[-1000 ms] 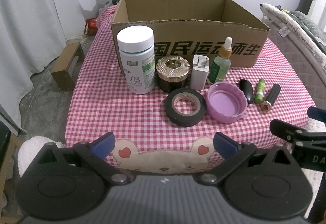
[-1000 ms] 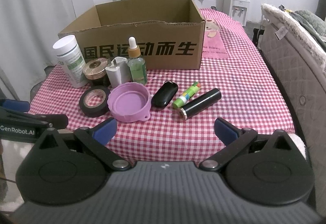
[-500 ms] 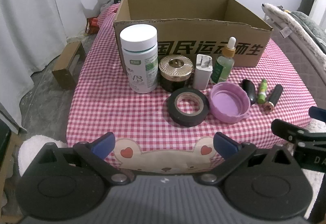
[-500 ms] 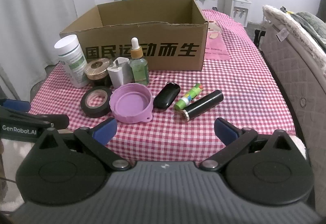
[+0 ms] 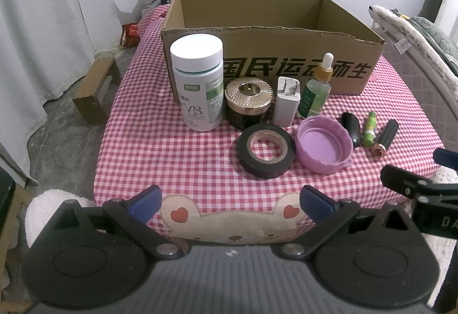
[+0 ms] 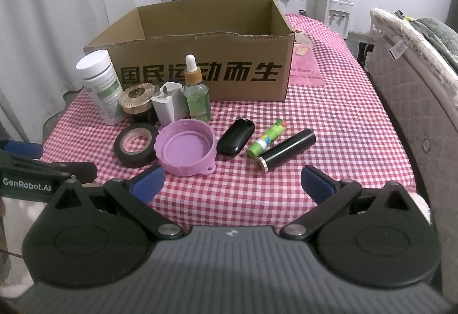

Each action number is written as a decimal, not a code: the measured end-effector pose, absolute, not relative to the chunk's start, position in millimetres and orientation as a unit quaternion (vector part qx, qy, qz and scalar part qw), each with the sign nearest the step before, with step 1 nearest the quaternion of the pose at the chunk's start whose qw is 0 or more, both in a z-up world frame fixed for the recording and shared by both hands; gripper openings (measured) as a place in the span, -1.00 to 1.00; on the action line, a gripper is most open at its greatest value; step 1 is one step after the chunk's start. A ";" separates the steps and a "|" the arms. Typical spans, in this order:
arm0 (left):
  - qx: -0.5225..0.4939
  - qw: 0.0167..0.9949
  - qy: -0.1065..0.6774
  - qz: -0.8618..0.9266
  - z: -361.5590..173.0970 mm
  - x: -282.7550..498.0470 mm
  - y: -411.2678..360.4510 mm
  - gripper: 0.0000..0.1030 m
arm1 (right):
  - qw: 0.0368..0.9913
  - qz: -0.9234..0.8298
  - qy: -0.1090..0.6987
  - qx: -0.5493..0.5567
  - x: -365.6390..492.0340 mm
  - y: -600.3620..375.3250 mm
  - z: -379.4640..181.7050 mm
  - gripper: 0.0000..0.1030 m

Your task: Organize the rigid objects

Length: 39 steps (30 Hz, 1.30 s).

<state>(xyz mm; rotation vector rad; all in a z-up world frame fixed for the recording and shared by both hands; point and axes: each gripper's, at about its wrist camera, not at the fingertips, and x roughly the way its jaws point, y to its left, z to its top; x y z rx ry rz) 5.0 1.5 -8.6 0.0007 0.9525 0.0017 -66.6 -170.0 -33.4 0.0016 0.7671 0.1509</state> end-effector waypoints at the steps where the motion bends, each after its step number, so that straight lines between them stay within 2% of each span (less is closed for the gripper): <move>1: 0.000 0.889 0.458 0.001 -8.6 4.9 1.4 1.00 | 0.925 0.074 0.374 0.001 -66.2 -170.1 -33.2 0.98; 20: 0.004 0.887 0.461 -0.014 -13.3 17.0 -1.7 1.00 | 0.925 0.074 0.373 0.024 -58.7 -177.6 -37.5 0.98; 31: 0.038 0.917 0.376 -0.126 4.3 25.7 -26.4 0.95 | 0.927 0.073 0.358 0.084 -41.5 -216.5 -34.7 0.95; 33: 0.036 0.916 0.364 -0.165 6.1 29.0 -35.9 0.90 | 0.923 0.072 0.363 0.105 -34.8 -227.1 -36.1 0.87; 35: 0.042 0.912 0.358 -0.197 7.1 30.8 -46.3 0.83 | 0.919 0.067 0.370 0.122 -27.2 -237.2 -38.9 0.71; 38: 0.065 0.902 0.354 -0.238 5.6 33.5 -68.0 0.58 | 0.909 0.056 0.386 0.144 -13.9 -250.2 -45.2 0.44; 39: 0.072 0.898 0.355 -0.251 3.9 33.9 -74.9 0.47 | 0.906 0.055 0.391 0.152 -8.8 -254.1 -47.9 0.40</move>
